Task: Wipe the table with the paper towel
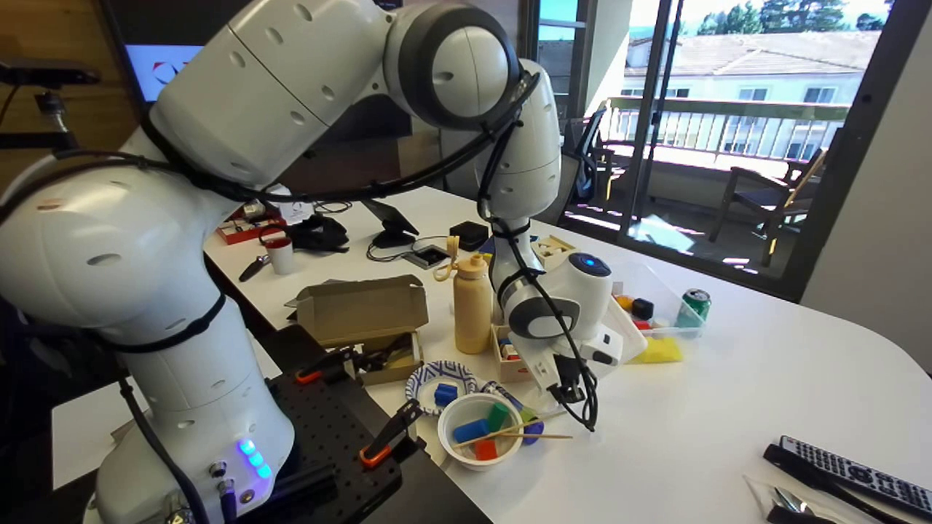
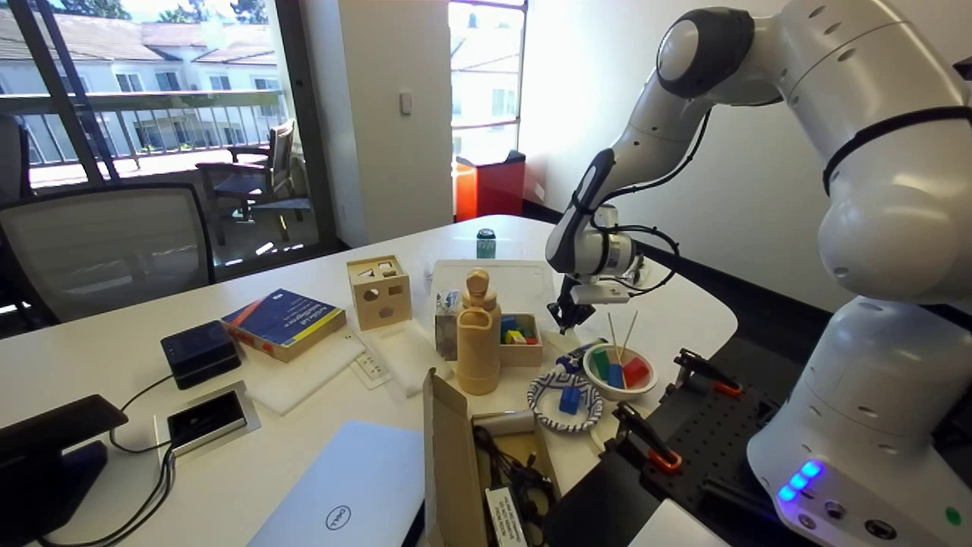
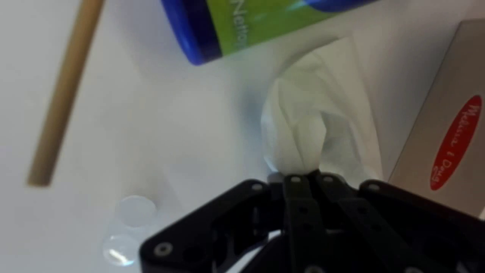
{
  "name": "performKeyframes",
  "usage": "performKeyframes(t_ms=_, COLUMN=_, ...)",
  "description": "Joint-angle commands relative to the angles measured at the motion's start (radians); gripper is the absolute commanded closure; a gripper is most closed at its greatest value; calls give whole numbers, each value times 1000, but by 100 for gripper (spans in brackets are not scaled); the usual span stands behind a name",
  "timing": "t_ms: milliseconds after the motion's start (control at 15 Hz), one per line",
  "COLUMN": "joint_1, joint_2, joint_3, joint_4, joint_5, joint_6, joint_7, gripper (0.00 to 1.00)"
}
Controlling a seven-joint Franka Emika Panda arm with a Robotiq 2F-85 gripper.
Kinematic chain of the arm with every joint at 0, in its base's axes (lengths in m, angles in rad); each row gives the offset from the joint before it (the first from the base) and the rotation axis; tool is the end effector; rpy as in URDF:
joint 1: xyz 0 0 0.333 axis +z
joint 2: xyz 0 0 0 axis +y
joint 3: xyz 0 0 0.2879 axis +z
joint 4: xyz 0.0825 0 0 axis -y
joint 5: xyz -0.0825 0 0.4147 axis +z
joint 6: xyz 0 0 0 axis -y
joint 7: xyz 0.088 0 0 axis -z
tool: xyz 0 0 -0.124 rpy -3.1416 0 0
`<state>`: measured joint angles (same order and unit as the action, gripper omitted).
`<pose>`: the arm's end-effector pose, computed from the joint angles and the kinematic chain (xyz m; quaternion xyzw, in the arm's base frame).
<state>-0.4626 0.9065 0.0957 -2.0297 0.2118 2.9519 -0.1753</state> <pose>0.4962 -0.1936 -0.0652 -0.9746 0.2162 -0.0214 0.0544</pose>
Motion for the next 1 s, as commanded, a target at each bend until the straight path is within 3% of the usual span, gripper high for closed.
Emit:
performKeyframes(t_ms=0, joint_1=-36, joint_2=-69, joint_3=46, joint_4=-74, joint_5=-16, joint_6=-48, joint_7=-18, gripper=99)
performKeyframes(t_ms=200, joint_1=24, joint_2=-101, joint_3=-20, joint_4=-100, joint_5=-19, joint_6=-110, joint_7=34, gripper=99)
performKeyframes(t_ms=400, joint_1=72, joint_2=-127, joint_3=-83, joint_4=-128, joint_5=-13, joint_6=-82, joint_7=66, gripper=99)
performKeyframes(t_ms=733, joint_1=8, joint_2=-121, joint_3=9, joint_4=-145, joint_5=-3, joint_6=52, joint_7=-7, gripper=99)
performKeyframes(t_ms=933, joint_1=-16, joint_2=-97, joint_3=66, joint_4=-134, joint_5=-20, joint_6=43, joint_7=-20, gripper=99)
